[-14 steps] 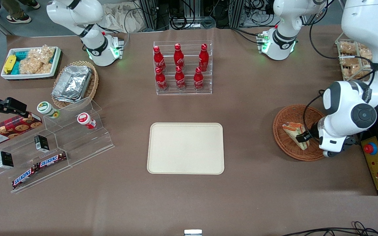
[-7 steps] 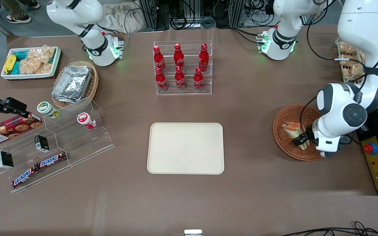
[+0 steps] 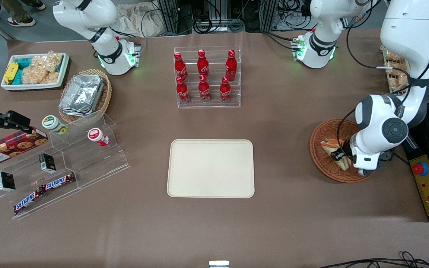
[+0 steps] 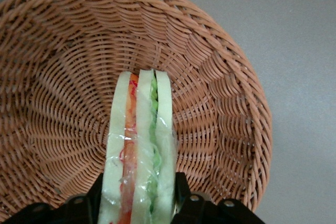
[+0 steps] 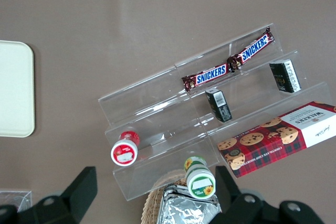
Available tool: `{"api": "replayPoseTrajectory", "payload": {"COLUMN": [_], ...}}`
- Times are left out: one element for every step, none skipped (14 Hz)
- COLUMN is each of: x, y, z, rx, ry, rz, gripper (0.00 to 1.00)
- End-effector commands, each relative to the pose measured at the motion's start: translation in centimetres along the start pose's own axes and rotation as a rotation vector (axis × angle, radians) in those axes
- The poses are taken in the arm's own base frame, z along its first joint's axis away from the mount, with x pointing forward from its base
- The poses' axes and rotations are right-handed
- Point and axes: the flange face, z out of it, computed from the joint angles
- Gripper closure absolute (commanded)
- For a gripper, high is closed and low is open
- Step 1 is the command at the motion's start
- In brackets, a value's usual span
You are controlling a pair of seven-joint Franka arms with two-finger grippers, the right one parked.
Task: Place sandwich from basket to tray
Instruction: 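Close the left gripper on the wrapped sandwich and lift it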
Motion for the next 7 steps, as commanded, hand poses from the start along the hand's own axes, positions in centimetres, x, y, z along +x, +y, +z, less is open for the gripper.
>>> {"api": "replayPoseTrajectory", "payload": {"x": [-0.3,-0.2,-0.5,-0.6,-0.7,-0.8,-1.2], "y": [0.3,0.3,0.8,1.5,2.2,3.2,4.0], "z": [-2.5,-4.5,-7.0,-9.6,-12.5,-15.9,-18.8], "rx": [0.016,0.032,0.052,0.069,0.085,0.091,0.103], "ry": [0.030,0.023,0.011,0.000,-0.016,-0.035,-0.058], "rz": [0.004,0.008,0.021,0.031,0.039,0.053,0.072], "gripper": [1.00,1.00,1.00,1.00,1.00,1.00,1.00]}}
